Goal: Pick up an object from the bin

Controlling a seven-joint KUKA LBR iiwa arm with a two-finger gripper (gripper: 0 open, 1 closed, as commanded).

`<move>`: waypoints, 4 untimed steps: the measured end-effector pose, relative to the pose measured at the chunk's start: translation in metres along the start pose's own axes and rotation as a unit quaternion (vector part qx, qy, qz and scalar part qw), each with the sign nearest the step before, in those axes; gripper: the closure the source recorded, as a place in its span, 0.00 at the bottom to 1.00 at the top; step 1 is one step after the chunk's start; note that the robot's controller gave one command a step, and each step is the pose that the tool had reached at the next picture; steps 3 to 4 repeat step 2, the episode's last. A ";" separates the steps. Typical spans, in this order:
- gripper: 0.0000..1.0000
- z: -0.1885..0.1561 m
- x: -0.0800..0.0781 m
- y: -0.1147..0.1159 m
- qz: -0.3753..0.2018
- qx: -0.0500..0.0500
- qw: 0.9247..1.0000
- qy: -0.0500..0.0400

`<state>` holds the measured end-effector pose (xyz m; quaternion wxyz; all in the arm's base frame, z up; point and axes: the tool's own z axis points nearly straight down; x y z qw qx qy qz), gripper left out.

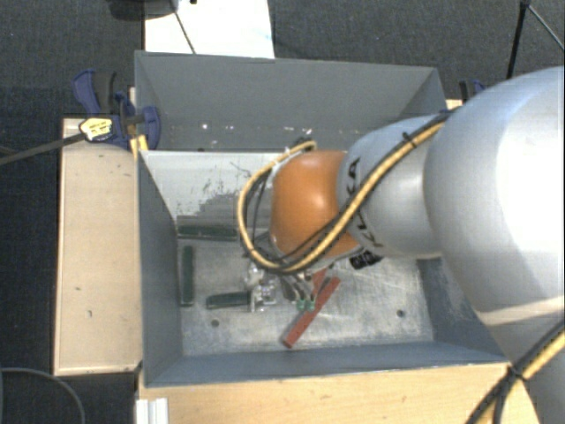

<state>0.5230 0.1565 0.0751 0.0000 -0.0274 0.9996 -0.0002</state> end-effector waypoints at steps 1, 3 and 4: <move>1.00 -0.036 -0.025 0.008 -0.022 -0.001 1.000 -0.004; 1.00 -0.160 -0.009 -0.027 -0.076 -0.001 0.997 -0.002; 1.00 -0.160 -0.009 -0.027 -0.076 -0.001 0.997 -0.002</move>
Offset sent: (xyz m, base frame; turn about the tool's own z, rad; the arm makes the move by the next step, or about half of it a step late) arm 0.0091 -0.0260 0.1586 -0.1536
